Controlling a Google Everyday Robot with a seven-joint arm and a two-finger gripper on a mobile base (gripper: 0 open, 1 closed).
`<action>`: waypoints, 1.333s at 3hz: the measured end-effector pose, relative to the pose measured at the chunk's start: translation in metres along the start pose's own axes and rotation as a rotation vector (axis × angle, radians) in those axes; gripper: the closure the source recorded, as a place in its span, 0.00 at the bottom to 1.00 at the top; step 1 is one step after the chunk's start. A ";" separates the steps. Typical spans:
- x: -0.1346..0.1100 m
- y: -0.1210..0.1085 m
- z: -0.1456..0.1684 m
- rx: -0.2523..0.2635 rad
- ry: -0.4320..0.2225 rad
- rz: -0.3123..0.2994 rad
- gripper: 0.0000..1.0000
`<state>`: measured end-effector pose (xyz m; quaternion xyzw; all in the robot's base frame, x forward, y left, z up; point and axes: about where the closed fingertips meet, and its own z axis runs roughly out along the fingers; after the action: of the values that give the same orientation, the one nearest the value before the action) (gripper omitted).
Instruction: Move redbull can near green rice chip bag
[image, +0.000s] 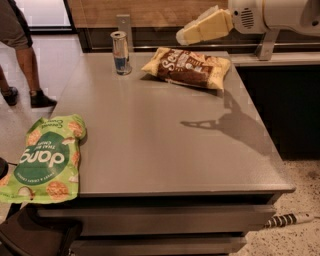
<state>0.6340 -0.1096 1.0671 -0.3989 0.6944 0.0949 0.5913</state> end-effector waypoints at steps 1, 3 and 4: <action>0.000 -0.001 0.001 0.001 -0.001 0.000 0.00; 0.003 -0.059 0.115 0.036 -0.058 0.018 0.00; 0.001 -0.065 0.169 0.030 -0.082 0.046 0.00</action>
Offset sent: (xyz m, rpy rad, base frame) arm 0.1622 0.0271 -0.0197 0.0702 -0.0603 -0.0229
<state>0.8031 -0.0516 1.0405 -0.3697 0.6799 0.1143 0.6229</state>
